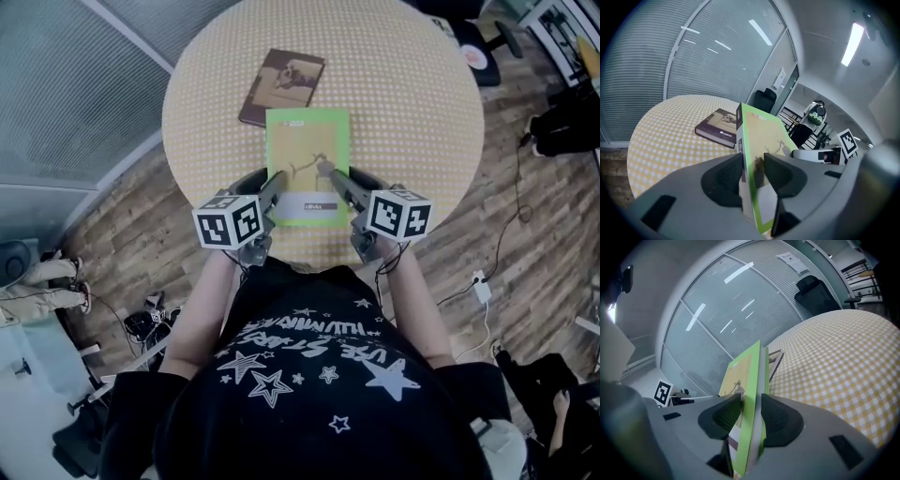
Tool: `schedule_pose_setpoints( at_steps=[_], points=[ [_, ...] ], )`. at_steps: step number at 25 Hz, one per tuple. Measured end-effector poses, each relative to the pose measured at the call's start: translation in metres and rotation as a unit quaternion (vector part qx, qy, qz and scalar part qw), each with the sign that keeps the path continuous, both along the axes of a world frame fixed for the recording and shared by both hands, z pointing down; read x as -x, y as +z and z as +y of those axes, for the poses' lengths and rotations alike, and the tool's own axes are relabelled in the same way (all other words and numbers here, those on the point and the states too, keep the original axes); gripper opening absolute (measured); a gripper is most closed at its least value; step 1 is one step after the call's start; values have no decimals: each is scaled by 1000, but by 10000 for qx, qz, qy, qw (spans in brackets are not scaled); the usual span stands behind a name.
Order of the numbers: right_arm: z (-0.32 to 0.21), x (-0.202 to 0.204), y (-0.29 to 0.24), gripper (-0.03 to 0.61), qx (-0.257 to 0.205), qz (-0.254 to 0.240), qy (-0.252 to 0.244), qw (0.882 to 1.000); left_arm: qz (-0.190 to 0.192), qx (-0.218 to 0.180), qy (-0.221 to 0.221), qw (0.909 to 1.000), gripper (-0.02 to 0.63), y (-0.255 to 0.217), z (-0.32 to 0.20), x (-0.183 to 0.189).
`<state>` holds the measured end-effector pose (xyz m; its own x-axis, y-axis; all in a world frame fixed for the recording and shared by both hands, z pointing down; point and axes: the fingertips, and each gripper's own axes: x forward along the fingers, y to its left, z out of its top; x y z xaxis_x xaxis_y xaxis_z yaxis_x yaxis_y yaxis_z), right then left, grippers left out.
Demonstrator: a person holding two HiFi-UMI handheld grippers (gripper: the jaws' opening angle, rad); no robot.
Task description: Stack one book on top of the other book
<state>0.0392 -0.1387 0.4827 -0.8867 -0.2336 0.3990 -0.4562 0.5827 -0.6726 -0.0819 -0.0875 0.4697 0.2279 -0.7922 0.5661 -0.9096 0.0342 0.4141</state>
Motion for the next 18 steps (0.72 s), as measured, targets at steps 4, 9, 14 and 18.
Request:
schedule_pose_setpoints(
  at_steps=[4, 9, 14, 18],
  points=[
    [-12, 10, -3, 144, -16, -47, 216, 9998, -34, -81, 280, 9996, 147, -5, -20, 12],
    [-24, 36, -9, 144, -32, 39, 728, 9973, 45, -49, 812, 9967, 147, -4, -44, 42],
    [-36, 75, -14, 144, -66, 94, 1049, 9944, 2, -50, 1295, 9916, 147, -9, -69, 82],
    [-54, 103, -20, 144, -173, 131, 1287, 9914, 69, -27, 1546, 9880, 147, -9, -91, 109]
  ],
)
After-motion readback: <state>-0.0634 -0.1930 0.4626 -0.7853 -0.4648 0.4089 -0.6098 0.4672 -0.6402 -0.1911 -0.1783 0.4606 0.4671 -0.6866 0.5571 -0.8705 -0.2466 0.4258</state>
